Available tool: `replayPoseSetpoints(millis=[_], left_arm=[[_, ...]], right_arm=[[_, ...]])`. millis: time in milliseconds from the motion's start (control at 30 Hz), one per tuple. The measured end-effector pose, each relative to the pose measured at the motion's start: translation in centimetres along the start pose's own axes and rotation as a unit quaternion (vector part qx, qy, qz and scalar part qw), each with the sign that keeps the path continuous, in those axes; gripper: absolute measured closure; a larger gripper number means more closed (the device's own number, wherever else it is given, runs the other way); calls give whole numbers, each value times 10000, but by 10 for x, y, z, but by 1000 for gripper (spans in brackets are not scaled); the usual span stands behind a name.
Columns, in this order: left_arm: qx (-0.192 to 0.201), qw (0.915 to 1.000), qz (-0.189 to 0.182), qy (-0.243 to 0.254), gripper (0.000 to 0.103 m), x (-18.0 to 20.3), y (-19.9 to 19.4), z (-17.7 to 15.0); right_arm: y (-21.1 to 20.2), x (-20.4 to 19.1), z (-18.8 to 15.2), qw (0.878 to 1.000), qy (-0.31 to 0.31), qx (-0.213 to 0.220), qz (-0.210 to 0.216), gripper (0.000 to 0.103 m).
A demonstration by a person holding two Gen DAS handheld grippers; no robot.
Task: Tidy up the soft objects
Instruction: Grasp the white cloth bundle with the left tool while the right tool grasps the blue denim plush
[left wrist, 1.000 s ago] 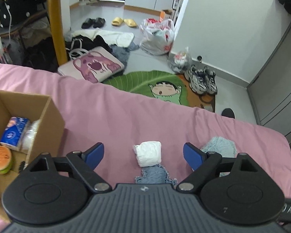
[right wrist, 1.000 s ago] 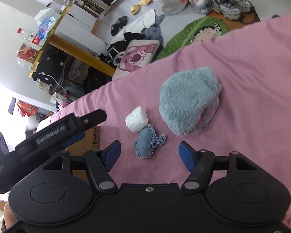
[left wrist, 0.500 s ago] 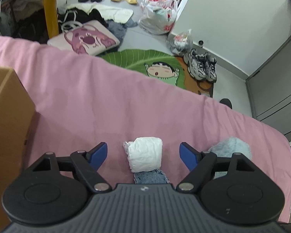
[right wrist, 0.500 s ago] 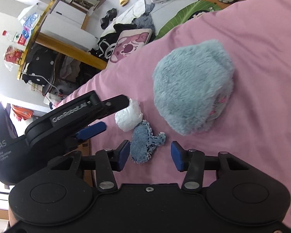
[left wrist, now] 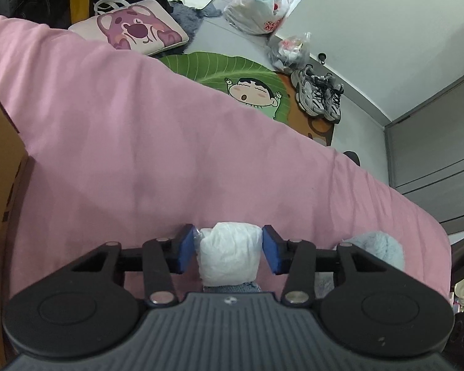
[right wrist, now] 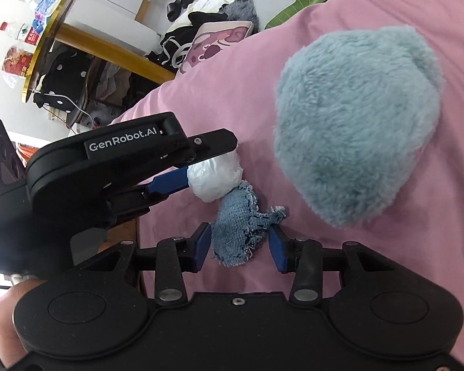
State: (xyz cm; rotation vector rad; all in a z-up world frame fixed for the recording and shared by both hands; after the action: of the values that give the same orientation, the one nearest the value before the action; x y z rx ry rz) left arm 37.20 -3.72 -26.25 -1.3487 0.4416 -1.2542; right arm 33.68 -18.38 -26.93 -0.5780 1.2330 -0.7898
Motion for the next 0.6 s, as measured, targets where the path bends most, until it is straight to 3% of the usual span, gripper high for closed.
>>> replayPoseSetpoints(millis=[100,167,267,600], left_arm=[[-6,10000,-54,-76,59,-2,-1,1],[10,9999,-84,-142,60,-2,-3,1],[111,9998,-143,-117,60,-1,-11,1],[485,9983,-276,-153,60,-2,-55,-3]], right_arm=[[2,-3,0,9999,-120,24,-84,62],[4,-9,0,9994,-279,31,-184,74],[2,-11,-2,9991,-381,24,-192,83],[-25,-24,-5,9964,-699,336,-352,84]])
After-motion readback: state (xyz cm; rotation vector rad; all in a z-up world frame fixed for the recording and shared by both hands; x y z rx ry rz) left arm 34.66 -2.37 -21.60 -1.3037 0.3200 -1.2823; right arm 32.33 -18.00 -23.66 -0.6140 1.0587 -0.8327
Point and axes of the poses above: each gripper's, at about its wrist camera, not at the fingertips, and y roughly the way its jaws point, x to its right, z to its top, the point moved 4 cm from there along y, roughly the way its jaws point, and after that the axes turned 7 degrees about -y, right-handed, at the moved point
